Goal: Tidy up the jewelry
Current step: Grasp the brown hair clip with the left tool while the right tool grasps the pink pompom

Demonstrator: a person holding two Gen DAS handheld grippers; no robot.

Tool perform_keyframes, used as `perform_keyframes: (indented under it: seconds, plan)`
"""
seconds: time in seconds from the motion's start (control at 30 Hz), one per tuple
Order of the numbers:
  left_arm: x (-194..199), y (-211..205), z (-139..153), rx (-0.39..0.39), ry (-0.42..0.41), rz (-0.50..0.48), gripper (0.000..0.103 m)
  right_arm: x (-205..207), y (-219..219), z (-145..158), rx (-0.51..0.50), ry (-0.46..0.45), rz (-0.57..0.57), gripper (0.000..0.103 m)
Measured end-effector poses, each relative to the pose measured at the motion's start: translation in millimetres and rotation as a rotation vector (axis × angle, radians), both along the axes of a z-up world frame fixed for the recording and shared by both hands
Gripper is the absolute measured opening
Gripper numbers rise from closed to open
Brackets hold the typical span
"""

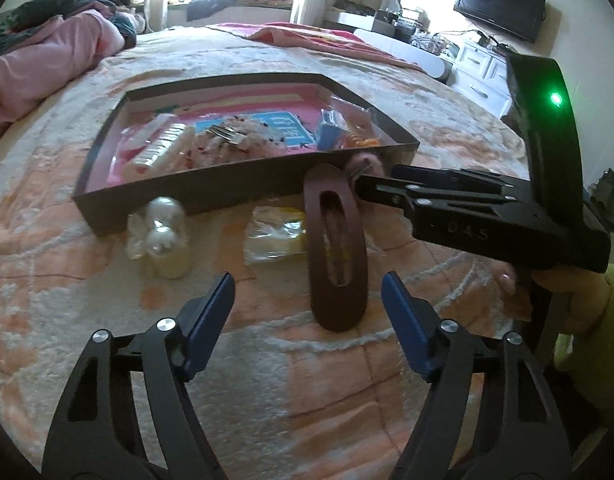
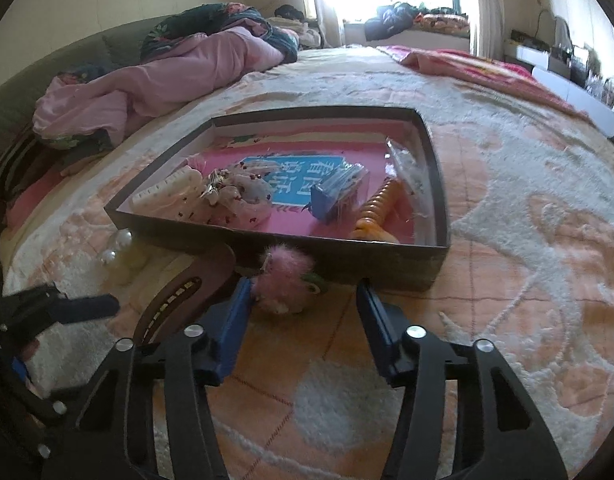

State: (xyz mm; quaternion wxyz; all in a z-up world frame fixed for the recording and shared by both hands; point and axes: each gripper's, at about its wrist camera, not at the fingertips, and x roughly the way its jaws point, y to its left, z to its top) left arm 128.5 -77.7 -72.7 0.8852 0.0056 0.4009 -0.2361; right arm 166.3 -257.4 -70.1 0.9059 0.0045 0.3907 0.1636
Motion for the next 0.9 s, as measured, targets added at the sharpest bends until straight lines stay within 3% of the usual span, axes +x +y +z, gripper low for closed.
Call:
perform_keyframes:
  seconds: [0.23, 0.47, 0.9]
  plan:
    - [5.2, -9.2, -4.4, -0.024, 0.019, -0.017, 0.051, 10.8, -4.4, -4.4, 0.111, 0.060, 0.021, 0.034]
    - [8.6, -11.5, -8.1, -0.023, 0.031, -0.020, 0.024, 6.1, -1.4, -0.3, 0.107, 0.045, 0.034, 0.029]
    - [4.5, 7.0, 8.3, -0.063, 0.004, 0.013, 0.024, -11.9, -2.9, 12.5, 0.051, -0.030, 0.030, 0.029]
